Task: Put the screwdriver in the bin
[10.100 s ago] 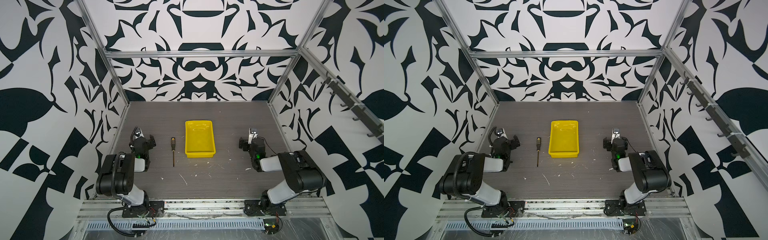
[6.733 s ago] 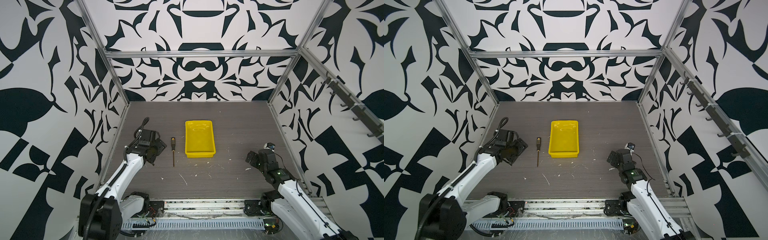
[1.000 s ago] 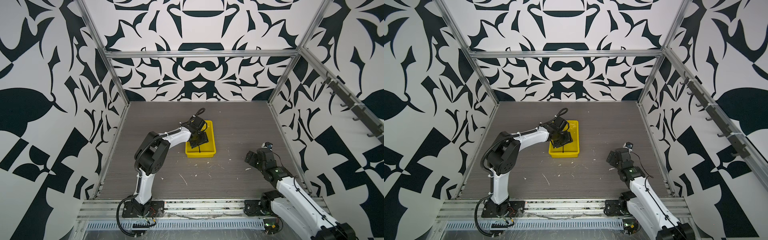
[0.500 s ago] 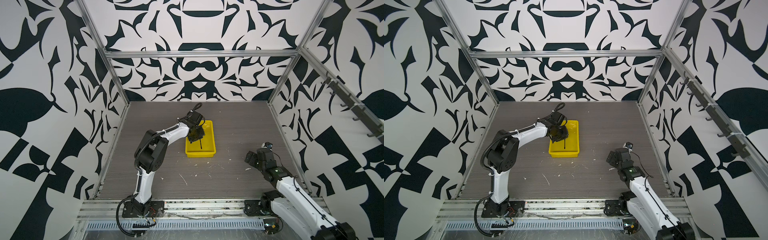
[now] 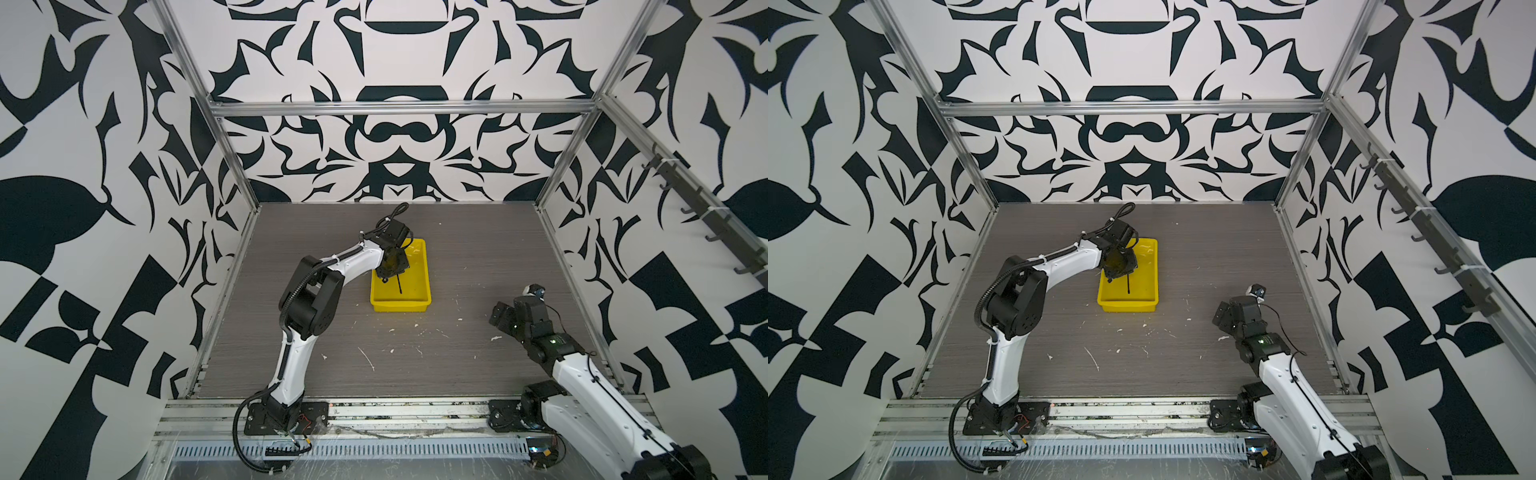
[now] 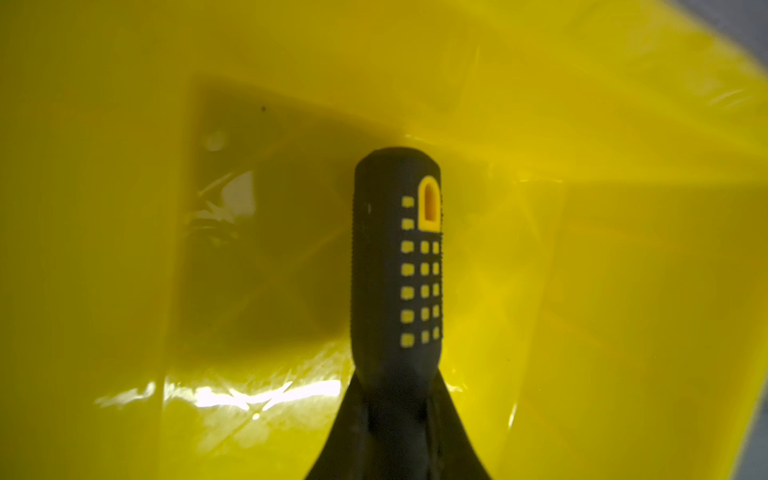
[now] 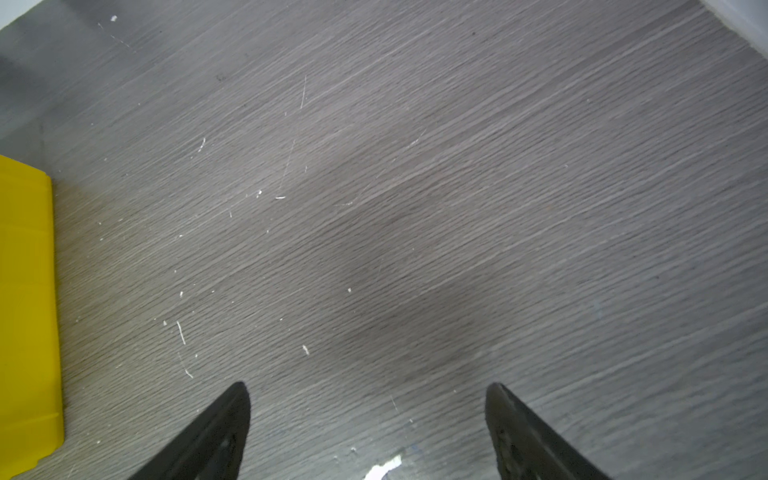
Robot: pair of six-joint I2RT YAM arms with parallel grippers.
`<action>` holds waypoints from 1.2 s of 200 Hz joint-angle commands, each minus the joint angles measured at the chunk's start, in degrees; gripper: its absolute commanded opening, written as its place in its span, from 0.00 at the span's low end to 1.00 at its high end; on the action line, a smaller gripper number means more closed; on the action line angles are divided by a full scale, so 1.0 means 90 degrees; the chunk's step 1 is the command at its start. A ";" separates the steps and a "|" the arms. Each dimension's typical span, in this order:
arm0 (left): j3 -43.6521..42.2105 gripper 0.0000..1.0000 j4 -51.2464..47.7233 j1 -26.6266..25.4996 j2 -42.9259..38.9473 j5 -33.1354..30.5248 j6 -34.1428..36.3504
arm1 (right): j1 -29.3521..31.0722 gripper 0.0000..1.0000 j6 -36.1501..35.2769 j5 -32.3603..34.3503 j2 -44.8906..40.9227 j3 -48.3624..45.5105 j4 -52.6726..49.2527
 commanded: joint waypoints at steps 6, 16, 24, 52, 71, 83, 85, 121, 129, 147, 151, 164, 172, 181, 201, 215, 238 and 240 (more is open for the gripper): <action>-0.0057 0.42 -0.0249 0.0024 -0.0249 -0.0154 -0.0007 | 0.0035 0.92 0.0017 0.0014 0.0027 0.0174 0.0103; -0.0087 0.58 -0.0285 0.0024 -0.0392 -0.0145 -0.0045 | 0.0032 0.92 0.0012 0.0008 0.0037 0.0173 0.0117; -0.0088 0.67 -0.0334 0.0024 -0.0540 -0.0145 -0.0051 | 0.0032 0.92 0.0008 0.0007 0.0035 0.0169 0.0140; -0.0036 0.72 -0.0947 0.0024 -0.1242 -0.0377 0.0432 | 0.0032 0.92 -0.0001 -0.0002 0.0121 0.0176 0.0181; -0.0538 1.00 -0.0931 0.0024 -0.1988 -0.0591 0.1270 | 0.0032 0.92 -0.0002 -0.0004 0.0210 0.0219 0.0177; -0.0906 1.00 -0.1130 0.0024 -0.2450 -0.1198 0.1681 | 0.0033 0.92 -0.0007 -0.0002 0.0223 0.0224 0.0166; -0.0966 1.00 -0.1181 0.0024 -0.2540 -0.1319 0.1717 | 0.0032 0.92 -0.0003 -0.0007 0.0223 0.0231 0.0168; -0.3427 1.00 -0.0265 0.0157 -0.4546 -0.3083 0.2636 | 0.0032 0.92 -0.0002 -0.0002 0.0129 0.0193 0.0176; -0.3954 0.99 0.0081 0.0306 -0.4935 -0.3353 0.2779 | 0.0032 0.92 -0.0002 -0.0002 0.0108 0.0187 0.0167; -0.4972 1.00 0.0967 0.0706 -0.5748 -0.3997 0.3064 | 0.0037 0.92 -0.0012 -0.0002 0.0014 0.0166 0.0158; -0.5135 1.00 0.1136 0.0774 -0.5874 -0.4142 0.3116 | 0.0033 0.92 -0.0006 -0.0007 -0.0019 0.0151 0.0151; -0.5511 1.00 0.1684 0.0961 -0.6200 -0.4684 0.3175 | 0.0032 0.93 -0.0002 0.0043 -0.0100 0.0121 0.0146; -0.5686 1.00 0.2033 0.1022 -0.6369 -0.5014 0.3188 | 0.0029 0.93 -0.0002 0.0082 -0.0119 0.0106 0.0163; -0.5826 0.99 0.2368 0.1039 -0.6505 -0.5599 0.3179 | 0.0037 0.93 -0.0002 0.0059 -0.0106 0.0129 0.0207; -0.6020 1.00 0.2767 0.1054 -0.6624 -0.6933 0.3037 | 0.0025 0.94 0.0056 0.0069 -0.0028 0.0275 0.0122; -0.6339 0.98 0.3800 0.1174 -0.6550 -0.7022 0.3597 | 0.0023 0.94 0.0207 0.0095 0.0055 0.0470 -0.0066; -0.6817 0.99 0.5635 0.1573 -0.6082 -0.6695 0.4601 | 0.0025 0.93 -0.0038 0.0178 0.0313 0.0750 0.0009; -0.6834 1.00 0.5689 0.1590 -0.6034 -0.6748 0.4598 | 0.0023 0.93 -0.0084 0.0239 0.0343 0.0775 0.0014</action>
